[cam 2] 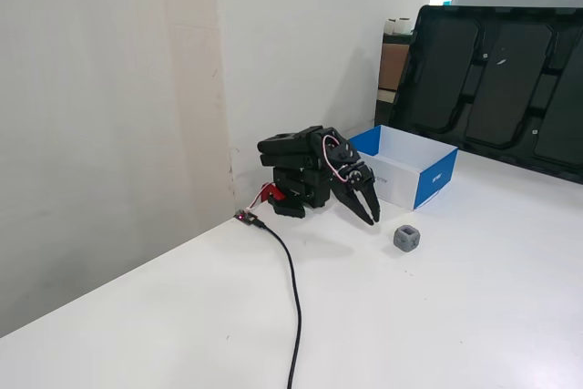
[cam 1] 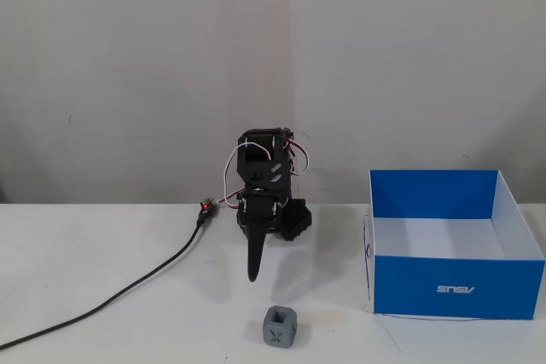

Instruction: Pick the gray block and keep it in the box.

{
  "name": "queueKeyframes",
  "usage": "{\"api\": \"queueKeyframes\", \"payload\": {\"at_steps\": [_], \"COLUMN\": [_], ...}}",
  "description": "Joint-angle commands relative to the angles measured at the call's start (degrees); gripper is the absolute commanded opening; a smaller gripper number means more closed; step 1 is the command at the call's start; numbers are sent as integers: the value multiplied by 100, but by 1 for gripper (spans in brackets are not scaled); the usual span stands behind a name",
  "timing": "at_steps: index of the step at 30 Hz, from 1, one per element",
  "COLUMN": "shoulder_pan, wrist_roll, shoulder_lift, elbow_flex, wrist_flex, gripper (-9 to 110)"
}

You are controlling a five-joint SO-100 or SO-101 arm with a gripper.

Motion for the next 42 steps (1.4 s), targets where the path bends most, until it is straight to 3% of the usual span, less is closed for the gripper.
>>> {"api": "queueKeyframes", "payload": {"at_steps": [1, 21, 42], "shoulder_pan": [-97, -176, -439], "wrist_roll": [475, 888, 2004], "shoulder_lift": [703, -272, -3806], "elbow_flex": [0, -765, -2435], "wrist_flex": [70, 44, -888], "gripper": [0, 0, 0]}}
